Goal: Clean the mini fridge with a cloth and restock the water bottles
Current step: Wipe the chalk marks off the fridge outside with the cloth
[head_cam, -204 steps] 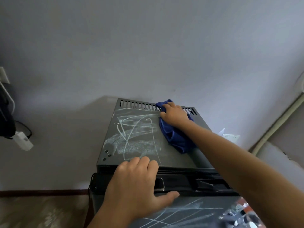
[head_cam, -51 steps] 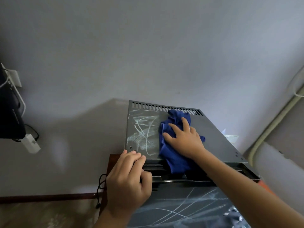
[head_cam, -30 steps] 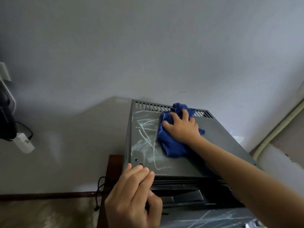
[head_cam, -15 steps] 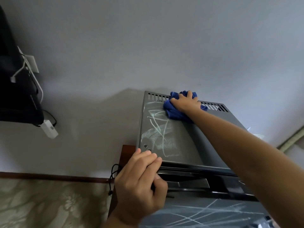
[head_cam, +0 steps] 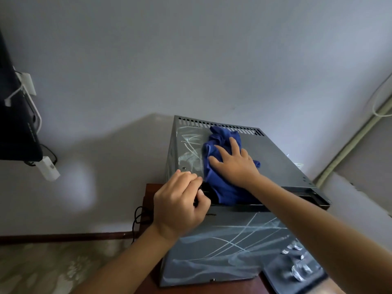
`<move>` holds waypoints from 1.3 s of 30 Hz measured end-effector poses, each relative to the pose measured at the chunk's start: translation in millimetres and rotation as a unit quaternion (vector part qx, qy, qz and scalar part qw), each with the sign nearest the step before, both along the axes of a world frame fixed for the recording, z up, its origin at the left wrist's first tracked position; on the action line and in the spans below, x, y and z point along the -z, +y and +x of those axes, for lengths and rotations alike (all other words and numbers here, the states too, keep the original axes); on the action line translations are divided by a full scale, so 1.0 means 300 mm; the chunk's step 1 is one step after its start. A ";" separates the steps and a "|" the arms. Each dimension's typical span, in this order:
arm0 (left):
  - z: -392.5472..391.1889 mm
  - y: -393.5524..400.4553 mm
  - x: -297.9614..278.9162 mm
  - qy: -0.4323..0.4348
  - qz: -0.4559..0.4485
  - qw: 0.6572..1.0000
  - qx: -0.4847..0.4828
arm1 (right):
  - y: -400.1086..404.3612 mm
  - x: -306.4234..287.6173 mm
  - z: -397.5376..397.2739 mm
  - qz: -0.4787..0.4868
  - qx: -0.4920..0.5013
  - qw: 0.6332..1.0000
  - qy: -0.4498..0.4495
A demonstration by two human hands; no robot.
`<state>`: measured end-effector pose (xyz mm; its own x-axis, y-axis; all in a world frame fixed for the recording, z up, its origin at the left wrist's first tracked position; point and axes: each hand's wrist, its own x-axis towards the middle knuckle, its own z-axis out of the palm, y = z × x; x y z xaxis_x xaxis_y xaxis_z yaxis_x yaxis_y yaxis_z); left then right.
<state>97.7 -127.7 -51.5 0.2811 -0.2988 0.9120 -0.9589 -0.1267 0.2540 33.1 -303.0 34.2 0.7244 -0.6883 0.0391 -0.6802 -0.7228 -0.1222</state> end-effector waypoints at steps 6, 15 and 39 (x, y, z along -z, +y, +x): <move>0.023 0.025 -0.013 -0.022 0.016 0.999 0.034 | 0.075 0.011 -0.134 -0.054 -0.045 0.997 0.043; 0.030 0.001 0.015 0.000 -0.018 0.998 0.068 | 0.023 -0.001 0.117 -0.047 -0.043 0.996 0.059; 0.025 0.004 0.015 0.004 -0.010 0.999 0.042 | -0.205 -0.003 0.436 0.018 -0.072 0.996 0.047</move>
<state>105.2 -126.6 -56.1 0.2630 -0.3040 0.9157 -0.9639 -0.0414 0.2631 163.9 -364.3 35.1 0.8151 -0.5766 -0.0561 -0.5793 -0.8102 -0.0899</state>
